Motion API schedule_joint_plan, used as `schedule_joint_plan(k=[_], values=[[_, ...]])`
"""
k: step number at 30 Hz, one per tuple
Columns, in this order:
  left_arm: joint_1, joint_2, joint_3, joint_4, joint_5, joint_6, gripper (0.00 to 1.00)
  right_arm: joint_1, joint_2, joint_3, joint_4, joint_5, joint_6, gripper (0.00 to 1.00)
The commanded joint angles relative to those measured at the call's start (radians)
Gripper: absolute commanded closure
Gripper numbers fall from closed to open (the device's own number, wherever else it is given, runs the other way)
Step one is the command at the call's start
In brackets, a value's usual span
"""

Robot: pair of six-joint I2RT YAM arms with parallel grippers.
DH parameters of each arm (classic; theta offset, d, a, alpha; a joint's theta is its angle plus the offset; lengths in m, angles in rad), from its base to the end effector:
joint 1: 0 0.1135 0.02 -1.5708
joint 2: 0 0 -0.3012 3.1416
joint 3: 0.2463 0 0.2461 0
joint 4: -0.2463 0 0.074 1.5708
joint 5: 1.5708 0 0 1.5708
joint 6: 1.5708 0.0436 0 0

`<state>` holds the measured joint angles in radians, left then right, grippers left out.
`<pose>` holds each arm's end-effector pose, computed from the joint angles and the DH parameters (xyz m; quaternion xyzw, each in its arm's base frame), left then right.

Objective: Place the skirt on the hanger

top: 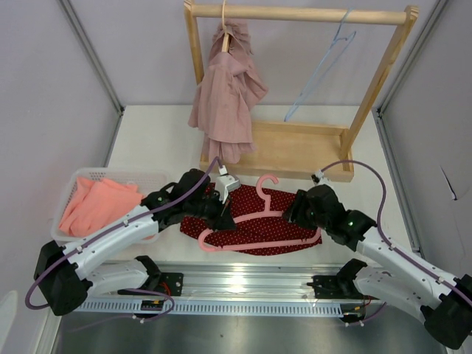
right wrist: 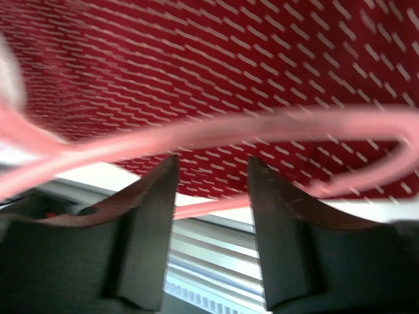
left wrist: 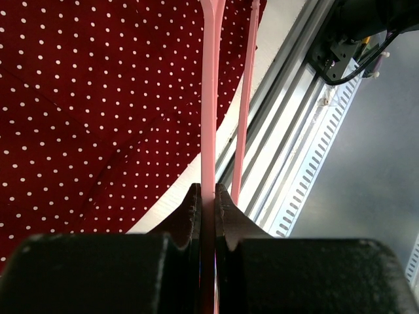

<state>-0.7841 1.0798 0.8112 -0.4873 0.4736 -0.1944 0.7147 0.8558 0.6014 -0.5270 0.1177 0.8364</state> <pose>0.1319 -0.1596 0.2963 0.3483 0.8270 -0.3712 0.2388 0.1181 0.0957 0.2563 0.0786 0.9184 0.2300 0.3121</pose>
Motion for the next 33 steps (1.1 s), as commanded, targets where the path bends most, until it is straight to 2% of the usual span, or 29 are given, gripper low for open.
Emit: schedule_joint_plan(k=[1, 5, 9, 21, 28, 31, 33], values=[[-0.014, -0.020, -0.004, -0.040, -0.004, -0.005, 1.00, 0.008, 0.005, 0.142, 0.139, -0.013, -0.123, 0.44], [-0.017, -0.017, -0.012, -0.031, -0.004, -0.002, 1.00, 0.005, 0.122, 0.283, 0.173, -0.041, -0.236, 0.40], [-0.018, -0.014, -0.006, -0.031, -0.010, 0.007, 1.00, 0.026, 0.215, 0.336, 0.239, -0.098, -0.295, 0.37], [-0.020, -0.018, -0.004, -0.034, -0.009, 0.029, 1.00, 0.066, 0.269, 0.368, 0.268, -0.081, -0.323, 0.24], [-0.020, -0.009, 0.009, -0.043, -0.018, 0.046, 1.00, 0.104, 0.382, 0.454, 0.255, -0.066, -0.321, 0.29], [-0.020, -0.011, 0.014, -0.043, -0.020, 0.052, 1.00, 0.117, 0.407, 0.468, 0.243, -0.044, -0.298, 0.36], [-0.021, -0.011, 0.017, -0.045, -0.020, 0.055, 1.00, 0.118, 0.416, 0.475, 0.226, -0.021, -0.286, 0.43]])
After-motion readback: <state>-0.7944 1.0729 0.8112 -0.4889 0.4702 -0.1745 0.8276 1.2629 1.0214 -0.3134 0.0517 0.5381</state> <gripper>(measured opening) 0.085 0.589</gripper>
